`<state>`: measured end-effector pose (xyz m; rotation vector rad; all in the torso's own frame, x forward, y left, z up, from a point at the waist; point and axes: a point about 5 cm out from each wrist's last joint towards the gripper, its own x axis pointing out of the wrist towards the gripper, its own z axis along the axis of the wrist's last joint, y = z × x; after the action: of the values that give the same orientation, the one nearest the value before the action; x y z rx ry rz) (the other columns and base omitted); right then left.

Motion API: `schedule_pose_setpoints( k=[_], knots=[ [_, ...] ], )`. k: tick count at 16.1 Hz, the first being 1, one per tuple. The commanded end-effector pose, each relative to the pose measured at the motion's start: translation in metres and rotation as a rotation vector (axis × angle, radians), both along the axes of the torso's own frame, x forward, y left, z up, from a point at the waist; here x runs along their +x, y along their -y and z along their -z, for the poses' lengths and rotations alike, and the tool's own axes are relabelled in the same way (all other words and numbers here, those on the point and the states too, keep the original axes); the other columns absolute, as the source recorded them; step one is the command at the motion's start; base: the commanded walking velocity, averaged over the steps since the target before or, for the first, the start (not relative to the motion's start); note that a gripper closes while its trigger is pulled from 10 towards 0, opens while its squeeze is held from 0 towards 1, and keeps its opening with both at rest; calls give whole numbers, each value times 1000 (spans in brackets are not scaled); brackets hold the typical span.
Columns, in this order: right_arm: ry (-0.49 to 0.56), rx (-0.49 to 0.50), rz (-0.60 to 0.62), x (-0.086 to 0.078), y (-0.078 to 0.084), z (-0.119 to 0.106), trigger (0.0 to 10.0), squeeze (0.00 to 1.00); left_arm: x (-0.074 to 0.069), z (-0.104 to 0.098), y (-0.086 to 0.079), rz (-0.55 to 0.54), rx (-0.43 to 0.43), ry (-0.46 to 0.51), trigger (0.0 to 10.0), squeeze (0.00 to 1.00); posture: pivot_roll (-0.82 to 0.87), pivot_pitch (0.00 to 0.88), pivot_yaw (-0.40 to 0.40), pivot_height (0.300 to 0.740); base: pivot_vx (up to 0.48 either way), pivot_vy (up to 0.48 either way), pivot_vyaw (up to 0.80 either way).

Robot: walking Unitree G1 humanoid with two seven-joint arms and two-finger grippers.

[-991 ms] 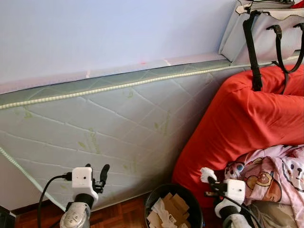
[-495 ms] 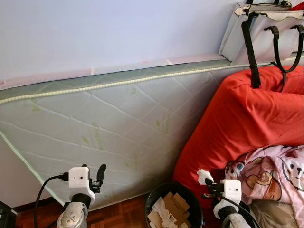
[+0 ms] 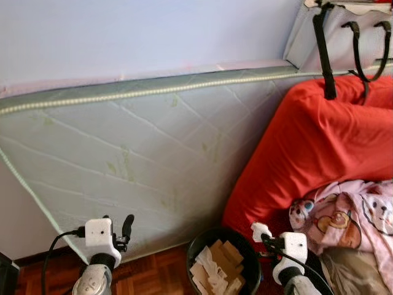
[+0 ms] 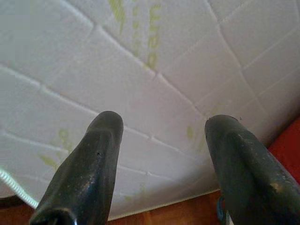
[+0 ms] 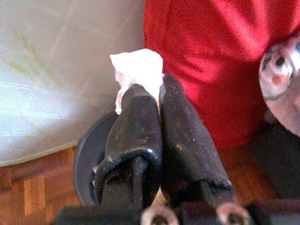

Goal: Clean up the room

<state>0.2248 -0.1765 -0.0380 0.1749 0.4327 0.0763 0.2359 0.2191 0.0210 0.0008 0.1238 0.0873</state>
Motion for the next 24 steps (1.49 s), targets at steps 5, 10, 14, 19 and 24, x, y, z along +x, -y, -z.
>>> schedule_pose_setpoints(
  k=[5, 10, 14, 19, 24],
  knots=[
    [-58, -13, -32, 6, -5, 3, 10000, 0, 0, -6, 1, 0, -4, 9, 10000, 0, 114, 0, -96, 641, 0, 0, 0],
    [-110, 16, -83, 29, -20, -4, 10000, 0, -1, -21, -1, -17, -8, 41, 10000, 0, 176, 70, -97, 641, 0, 0, 0],
    [-128, 41, -34, 53, -29, -18, 10000, 0, -1, -43, 2, 2, -6, 83, 10000, 0, 193, 162, -95, 641, 0, 0, 0],
    [-154, 38, -6, 62, -29, -23, 10000, 0, -17, -62, 17, 1, -32, 103, 10000, 0, 257, 319, -106, 641, 0, 0, 0],
    [-123, 12, -81, 75, -40, -34, 10000, 0, -25, -86, 24, -13, -47, 118, 10000, 0, 255, 433, -132, 641, 0, 0, 0]
  ],
)
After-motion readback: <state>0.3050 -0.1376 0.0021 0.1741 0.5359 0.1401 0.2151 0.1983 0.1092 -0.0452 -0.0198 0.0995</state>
